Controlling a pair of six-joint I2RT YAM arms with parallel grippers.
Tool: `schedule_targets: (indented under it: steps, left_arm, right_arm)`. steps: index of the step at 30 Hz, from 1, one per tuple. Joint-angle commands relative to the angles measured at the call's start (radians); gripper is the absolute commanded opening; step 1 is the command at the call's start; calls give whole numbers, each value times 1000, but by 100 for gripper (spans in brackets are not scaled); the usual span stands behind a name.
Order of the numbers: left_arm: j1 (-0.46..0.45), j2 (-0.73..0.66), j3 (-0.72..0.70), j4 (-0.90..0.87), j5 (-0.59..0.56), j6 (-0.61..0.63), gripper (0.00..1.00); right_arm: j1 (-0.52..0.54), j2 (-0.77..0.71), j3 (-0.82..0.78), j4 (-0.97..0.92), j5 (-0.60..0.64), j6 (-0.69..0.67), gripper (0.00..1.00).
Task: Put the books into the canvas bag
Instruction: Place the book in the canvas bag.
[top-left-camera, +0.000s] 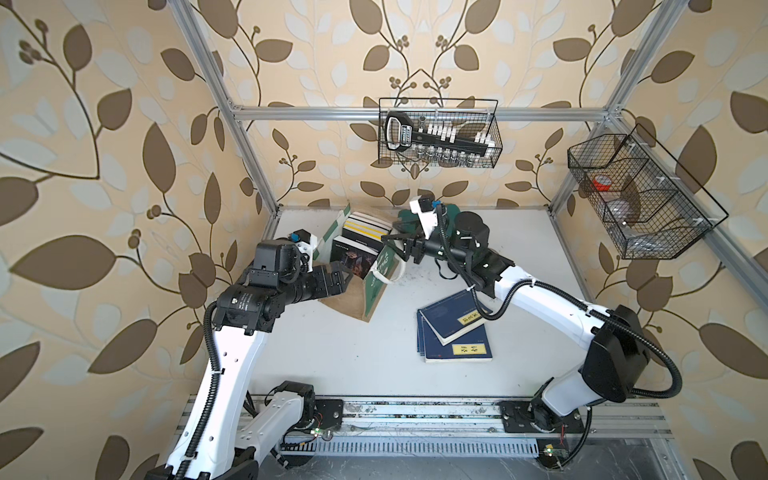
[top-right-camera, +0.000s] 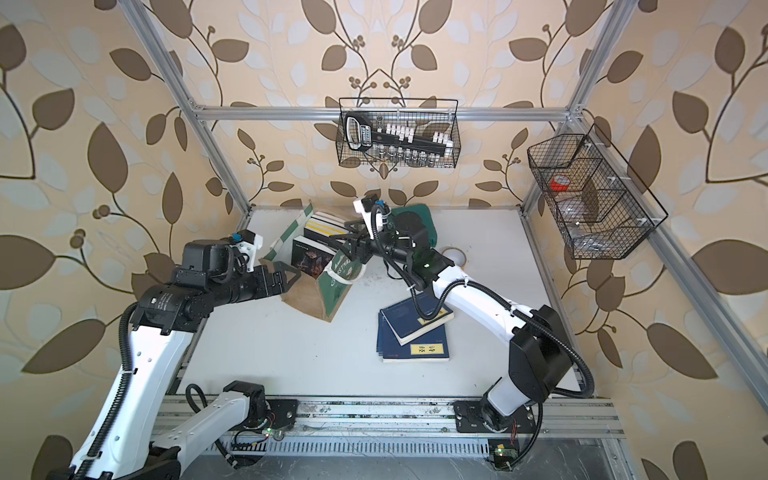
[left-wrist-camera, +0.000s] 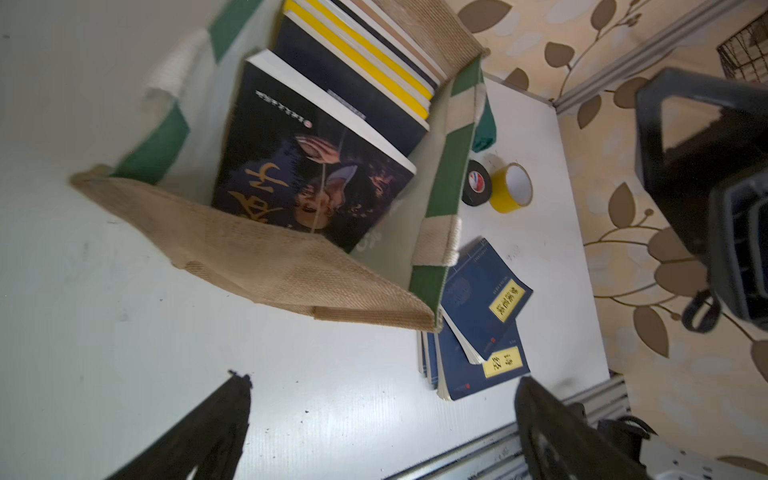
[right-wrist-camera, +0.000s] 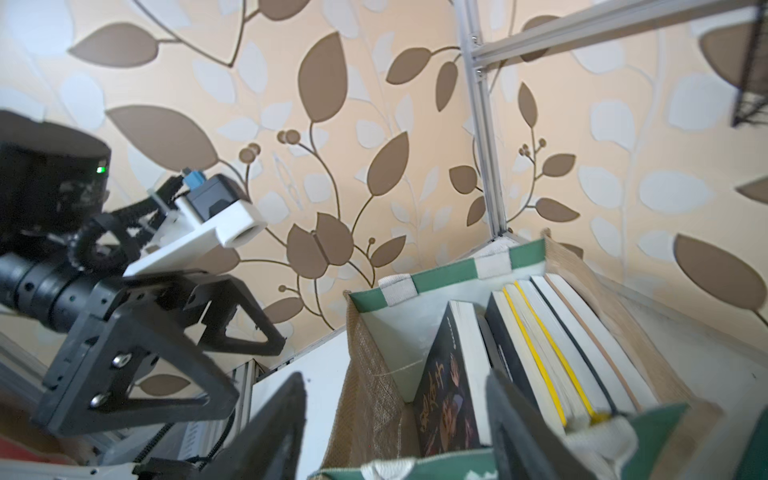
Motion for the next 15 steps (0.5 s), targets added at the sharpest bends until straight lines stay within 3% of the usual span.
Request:
schedule_targets:
  steps: [1, 3, 5, 10, 15]
  left_arm:
    - [-39, -13, -28, 73, 183, 24, 99]
    - [-77, -7, -42, 97, 243, 24, 99]
    - [-154, 2, -58, 126, 262, 11, 99]
    - [-375, 49, -93, 209, 153, -39, 99]
    - [-486, 108, -147, 326, 112, -106, 99]
  right_arm:
    - [-84, -94, -126, -62, 52, 67, 84]
    - [-140, -159, -207, -110, 94, 81, 98]
    - [-210, -212, -269, -192, 145, 99, 98]
    - [-388, -282, -397, -359, 150, 169, 98]
    - [-508, -300, -471, -492, 163, 206, 98]
